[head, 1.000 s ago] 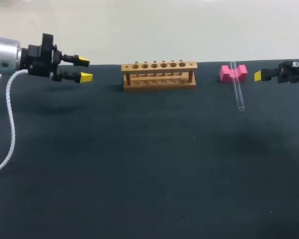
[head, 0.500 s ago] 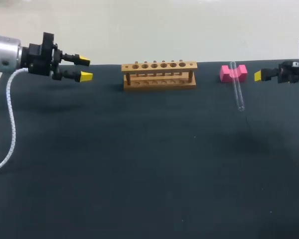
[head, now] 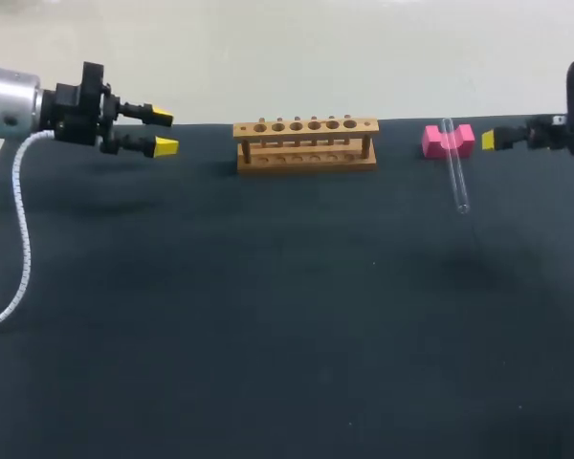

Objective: Grasp the test tube, adjust it, and insert it.

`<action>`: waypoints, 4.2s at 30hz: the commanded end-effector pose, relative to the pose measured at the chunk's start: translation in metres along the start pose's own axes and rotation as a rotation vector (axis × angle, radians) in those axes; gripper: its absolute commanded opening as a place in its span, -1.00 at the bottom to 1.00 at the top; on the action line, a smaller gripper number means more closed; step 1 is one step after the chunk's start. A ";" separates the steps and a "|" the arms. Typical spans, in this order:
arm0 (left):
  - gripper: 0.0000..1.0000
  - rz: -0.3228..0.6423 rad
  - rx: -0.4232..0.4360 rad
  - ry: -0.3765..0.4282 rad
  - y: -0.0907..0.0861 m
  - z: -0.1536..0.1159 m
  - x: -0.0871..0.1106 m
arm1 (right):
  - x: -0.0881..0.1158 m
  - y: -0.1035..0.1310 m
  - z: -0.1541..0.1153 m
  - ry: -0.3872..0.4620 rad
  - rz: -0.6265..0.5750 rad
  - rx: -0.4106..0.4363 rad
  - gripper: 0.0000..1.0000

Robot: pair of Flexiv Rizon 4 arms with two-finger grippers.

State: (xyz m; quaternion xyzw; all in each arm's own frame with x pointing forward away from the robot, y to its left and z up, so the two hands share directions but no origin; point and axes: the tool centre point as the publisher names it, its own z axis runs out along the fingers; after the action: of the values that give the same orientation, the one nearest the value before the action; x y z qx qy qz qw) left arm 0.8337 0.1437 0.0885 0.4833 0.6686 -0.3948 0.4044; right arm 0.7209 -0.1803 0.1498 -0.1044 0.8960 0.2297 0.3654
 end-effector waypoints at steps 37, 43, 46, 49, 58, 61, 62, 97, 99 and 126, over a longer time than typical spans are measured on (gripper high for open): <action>1.00 0.003 0.001 -0.003 0.000 0.000 0.001 | 0.008 -0.047 0.140 -0.102 -0.023 0.556 1.00; 1.00 0.003 0.001 -0.003 0.000 0.000 0.001 | 0.008 -0.061 0.156 -0.098 -0.017 0.573 1.00; 1.00 0.003 0.001 -0.003 0.000 0.000 0.001 | 0.005 -0.066 0.162 -0.097 -0.022 0.583 1.00; 1.00 0.003 0.001 -0.003 0.000 0.000 0.001 | 0.005 -0.070 0.167 -0.087 -0.023 0.587 1.00; 1.00 0.003 0.001 -0.003 0.000 0.000 0.001 | 0.010 -0.078 0.176 -0.069 -0.003 0.597 1.00; 1.00 0.003 0.001 -0.003 0.000 0.000 0.001 | 0.012 -0.080 0.179 -0.064 0.007 0.598 1.00; 1.00 0.003 0.001 -0.003 0.000 0.000 0.001 | 0.012 -0.081 0.180 -0.061 0.009 0.595 1.00; 1.00 0.003 0.001 -0.003 0.000 0.000 0.001 | 0.019 -0.088 0.189 -0.042 0.046 0.551 -1.00; 1.00 0.003 0.001 -0.003 0.000 0.000 0.001 | 0.019 -0.085 0.187 -0.042 0.052 0.550 -1.00; 1.00 0.003 0.001 -0.003 0.000 0.000 0.001 | 0.011 -0.031 0.136 -0.029 0.120 0.546 -1.00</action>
State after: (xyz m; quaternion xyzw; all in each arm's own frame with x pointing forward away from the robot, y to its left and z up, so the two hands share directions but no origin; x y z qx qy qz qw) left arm 0.8338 0.1437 0.0886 0.4833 0.6686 -0.3950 0.4043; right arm 0.8157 -0.1447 0.0356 0.0524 0.9223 0.0061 0.3829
